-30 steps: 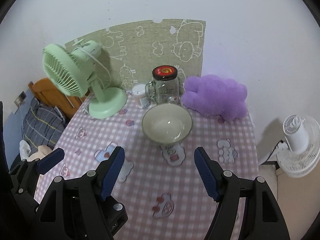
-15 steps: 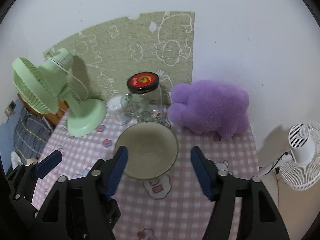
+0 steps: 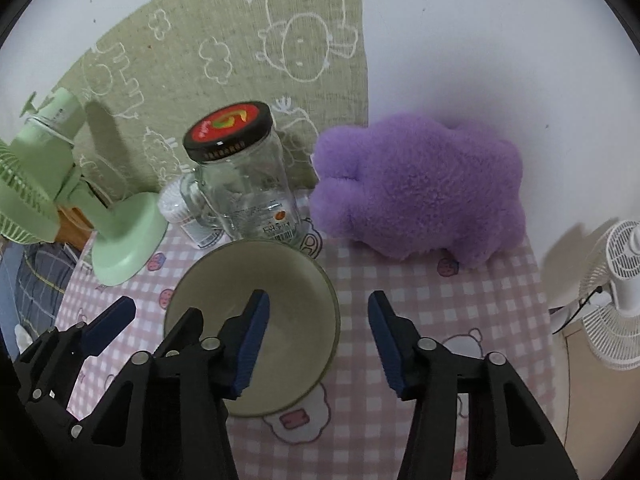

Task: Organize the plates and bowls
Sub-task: 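Grip the floral bowl's rim with both tools and lift it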

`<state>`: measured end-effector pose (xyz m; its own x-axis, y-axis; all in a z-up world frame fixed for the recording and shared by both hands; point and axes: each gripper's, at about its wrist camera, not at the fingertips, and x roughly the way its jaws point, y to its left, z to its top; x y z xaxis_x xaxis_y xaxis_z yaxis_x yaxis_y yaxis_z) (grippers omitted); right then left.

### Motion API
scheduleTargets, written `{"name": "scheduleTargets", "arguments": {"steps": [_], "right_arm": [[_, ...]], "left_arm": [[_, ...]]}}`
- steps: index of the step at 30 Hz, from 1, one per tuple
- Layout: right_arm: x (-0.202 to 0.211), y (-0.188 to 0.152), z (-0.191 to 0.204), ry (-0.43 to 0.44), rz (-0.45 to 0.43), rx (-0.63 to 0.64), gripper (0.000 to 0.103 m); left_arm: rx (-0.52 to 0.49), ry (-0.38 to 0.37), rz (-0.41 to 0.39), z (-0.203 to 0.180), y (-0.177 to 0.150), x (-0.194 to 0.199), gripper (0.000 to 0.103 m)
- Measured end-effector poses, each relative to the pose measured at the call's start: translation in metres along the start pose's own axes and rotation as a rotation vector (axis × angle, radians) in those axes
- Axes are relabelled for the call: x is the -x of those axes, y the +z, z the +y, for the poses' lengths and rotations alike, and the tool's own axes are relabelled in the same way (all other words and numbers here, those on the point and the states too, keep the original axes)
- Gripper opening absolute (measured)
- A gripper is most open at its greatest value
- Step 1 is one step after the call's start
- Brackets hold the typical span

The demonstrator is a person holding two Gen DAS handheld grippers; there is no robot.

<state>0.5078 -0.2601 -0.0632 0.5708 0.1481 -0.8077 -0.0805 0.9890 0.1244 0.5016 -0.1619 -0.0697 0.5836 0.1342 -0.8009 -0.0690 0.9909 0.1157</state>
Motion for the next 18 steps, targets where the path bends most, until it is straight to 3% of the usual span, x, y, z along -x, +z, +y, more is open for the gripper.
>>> {"name": "scheduleTargets", "arguments": {"steps": [6,14,18], "right_arm": [[-0.022,0.001,-0.001,-0.002,0.025,-0.006,0.039],[-0.040,-0.001,-0.002,0.005,0.044,-0.011,0.021],[-0.041,-0.002,-0.002,-0.009,0.033,-0.003,0.017]], "left_arm": [[0.012,0.010,0.034,-0.003,-0.002,-0.022,0.046],[0.018,0.005,0.079,-0.003,-0.007,-0.039,0.021],[0.019,0.022,0.067,-0.004,-0.008,-0.038,0.017]]}}
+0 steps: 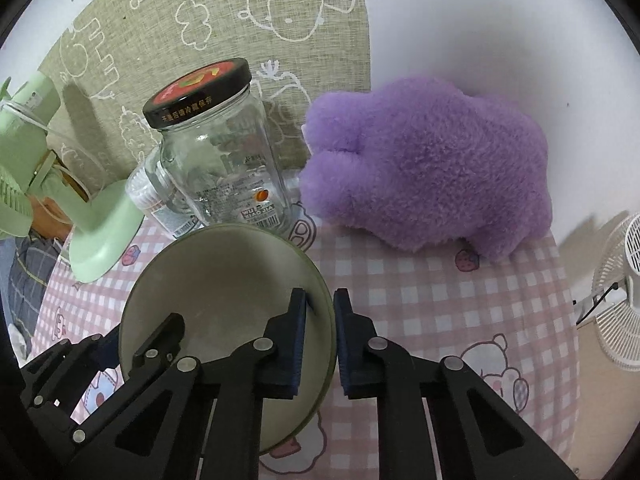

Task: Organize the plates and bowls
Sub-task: 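Grip the floral bowl's rim with both tools and lift it, then carry the floral bowl with both tools toward the plate stack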

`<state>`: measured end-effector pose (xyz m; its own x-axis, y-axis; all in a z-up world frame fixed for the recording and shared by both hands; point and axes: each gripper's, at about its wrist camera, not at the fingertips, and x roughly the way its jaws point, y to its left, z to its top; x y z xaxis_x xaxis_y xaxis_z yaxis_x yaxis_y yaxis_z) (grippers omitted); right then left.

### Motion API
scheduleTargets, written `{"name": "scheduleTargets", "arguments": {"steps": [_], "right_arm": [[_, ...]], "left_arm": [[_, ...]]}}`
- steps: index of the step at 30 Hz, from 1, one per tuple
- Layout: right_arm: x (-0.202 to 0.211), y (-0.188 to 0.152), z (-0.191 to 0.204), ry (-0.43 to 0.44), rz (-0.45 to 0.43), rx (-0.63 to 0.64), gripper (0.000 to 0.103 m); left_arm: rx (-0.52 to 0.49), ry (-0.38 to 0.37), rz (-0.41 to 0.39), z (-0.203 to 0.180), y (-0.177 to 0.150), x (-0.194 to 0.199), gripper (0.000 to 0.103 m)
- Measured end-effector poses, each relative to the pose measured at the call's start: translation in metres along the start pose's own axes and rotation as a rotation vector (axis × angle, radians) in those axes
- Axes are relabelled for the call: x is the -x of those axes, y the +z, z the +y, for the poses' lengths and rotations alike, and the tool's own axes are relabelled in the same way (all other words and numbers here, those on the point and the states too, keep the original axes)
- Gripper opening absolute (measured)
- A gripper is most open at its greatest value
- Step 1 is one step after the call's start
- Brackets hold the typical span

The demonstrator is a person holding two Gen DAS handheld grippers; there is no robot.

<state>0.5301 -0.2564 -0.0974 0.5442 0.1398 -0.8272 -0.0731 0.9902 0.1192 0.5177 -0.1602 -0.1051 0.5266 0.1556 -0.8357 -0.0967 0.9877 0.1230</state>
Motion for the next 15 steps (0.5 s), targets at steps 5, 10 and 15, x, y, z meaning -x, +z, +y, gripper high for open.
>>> {"name": "scheduleTargets", "arguments": {"steps": [5,10,15], "right_arm": [[0.002,0.000,0.002,-0.009,0.005,0.010,0.017],[0.007,-0.003,0.002,-0.011,0.015,0.015,0.017],[0.017,-0.009,0.000,-0.019,0.019,0.015,0.016]], "left_arm": [[-0.001,-0.002,0.006,0.002,0.000,0.000,0.017],[-0.002,-0.008,0.020,0.002,-0.006,0.005,0.017],[-0.008,-0.017,0.019,0.003,-0.010,0.017,0.017]]}}
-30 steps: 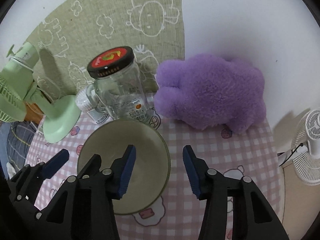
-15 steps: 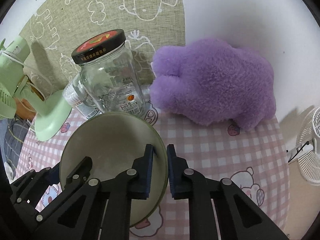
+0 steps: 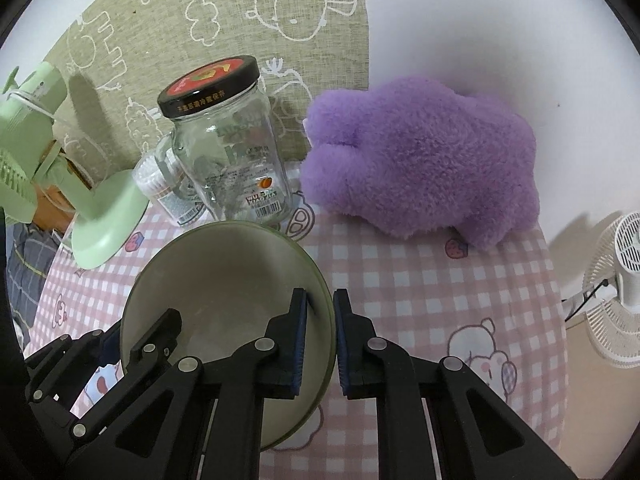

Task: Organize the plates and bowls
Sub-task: 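Carry the floral bowl with both tools toward the plate stack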

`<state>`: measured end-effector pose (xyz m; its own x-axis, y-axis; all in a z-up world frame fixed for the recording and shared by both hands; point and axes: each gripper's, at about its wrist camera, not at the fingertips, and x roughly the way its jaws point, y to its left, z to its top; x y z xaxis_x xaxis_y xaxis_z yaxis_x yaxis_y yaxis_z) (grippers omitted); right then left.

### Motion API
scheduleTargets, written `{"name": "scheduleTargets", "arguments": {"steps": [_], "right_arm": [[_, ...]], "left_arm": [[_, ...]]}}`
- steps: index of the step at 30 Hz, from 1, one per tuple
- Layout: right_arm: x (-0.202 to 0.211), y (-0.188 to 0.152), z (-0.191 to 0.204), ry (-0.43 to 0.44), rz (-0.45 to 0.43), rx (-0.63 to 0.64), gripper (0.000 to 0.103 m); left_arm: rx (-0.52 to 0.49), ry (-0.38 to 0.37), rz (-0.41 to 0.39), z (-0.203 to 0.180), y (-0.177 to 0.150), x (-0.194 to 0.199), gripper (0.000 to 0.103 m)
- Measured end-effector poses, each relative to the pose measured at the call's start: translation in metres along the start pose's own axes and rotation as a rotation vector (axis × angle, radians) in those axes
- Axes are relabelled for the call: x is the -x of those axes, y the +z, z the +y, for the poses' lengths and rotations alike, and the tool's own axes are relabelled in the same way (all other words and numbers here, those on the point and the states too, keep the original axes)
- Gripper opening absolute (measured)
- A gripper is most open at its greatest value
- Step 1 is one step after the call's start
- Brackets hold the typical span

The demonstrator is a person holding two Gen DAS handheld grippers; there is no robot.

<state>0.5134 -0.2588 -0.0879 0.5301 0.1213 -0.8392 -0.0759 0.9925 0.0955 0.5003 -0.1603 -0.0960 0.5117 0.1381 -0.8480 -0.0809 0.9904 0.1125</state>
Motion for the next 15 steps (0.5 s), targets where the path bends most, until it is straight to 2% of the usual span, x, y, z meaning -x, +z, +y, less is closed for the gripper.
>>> {"name": "scheduleTargets", "arguments": {"steps": [15], "right_arm": [[0.062,-0.007,0.014,-0.020,-0.054,0.010,0.016]], "left_arm": [[0.012,-0.022,-0.058,0.020,-0.007,0.059,0.017]]}}
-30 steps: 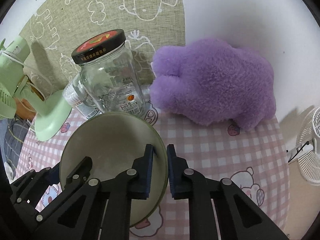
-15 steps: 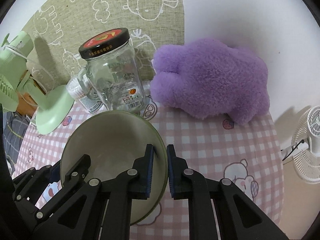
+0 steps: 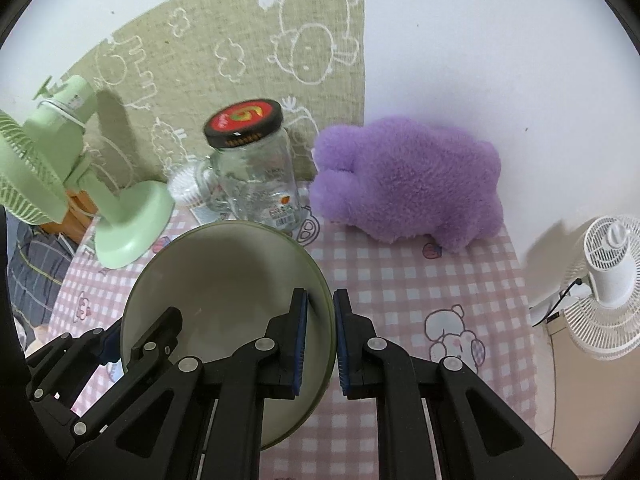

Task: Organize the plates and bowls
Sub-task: 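Carry the floral bowl with both tools toward the plate stack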

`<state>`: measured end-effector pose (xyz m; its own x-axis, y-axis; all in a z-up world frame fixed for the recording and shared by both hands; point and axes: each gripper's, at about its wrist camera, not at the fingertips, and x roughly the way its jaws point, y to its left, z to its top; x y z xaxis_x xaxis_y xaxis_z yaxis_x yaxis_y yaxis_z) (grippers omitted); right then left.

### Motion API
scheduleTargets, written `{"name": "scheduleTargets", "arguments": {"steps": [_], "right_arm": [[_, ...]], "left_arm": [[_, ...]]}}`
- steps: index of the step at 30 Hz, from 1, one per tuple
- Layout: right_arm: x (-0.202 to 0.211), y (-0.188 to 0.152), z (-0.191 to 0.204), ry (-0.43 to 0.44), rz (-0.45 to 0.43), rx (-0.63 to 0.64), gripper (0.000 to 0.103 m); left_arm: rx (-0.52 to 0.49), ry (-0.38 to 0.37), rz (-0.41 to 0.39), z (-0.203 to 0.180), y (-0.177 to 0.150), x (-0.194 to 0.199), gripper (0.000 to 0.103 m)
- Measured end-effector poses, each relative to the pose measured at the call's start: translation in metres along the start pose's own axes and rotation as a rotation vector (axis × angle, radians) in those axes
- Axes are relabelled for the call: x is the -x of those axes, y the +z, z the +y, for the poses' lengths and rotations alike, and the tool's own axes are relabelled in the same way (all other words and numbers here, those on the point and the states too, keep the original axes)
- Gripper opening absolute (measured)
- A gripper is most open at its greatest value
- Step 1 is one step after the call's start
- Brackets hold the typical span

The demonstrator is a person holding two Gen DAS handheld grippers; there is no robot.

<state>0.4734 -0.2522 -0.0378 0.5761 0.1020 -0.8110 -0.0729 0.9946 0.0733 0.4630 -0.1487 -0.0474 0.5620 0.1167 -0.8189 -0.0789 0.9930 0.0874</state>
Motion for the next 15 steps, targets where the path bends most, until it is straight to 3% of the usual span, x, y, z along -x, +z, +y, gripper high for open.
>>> {"name": "scheduleTargets", "arguments": {"steps": [15], "right_arm": [[0.068,-0.015,0.040,-0.024,-0.041,-0.002,0.016]], "left_arm": [[0.011,-0.044,-0.039,0.045,-0.013,0.058,0.018]]}}
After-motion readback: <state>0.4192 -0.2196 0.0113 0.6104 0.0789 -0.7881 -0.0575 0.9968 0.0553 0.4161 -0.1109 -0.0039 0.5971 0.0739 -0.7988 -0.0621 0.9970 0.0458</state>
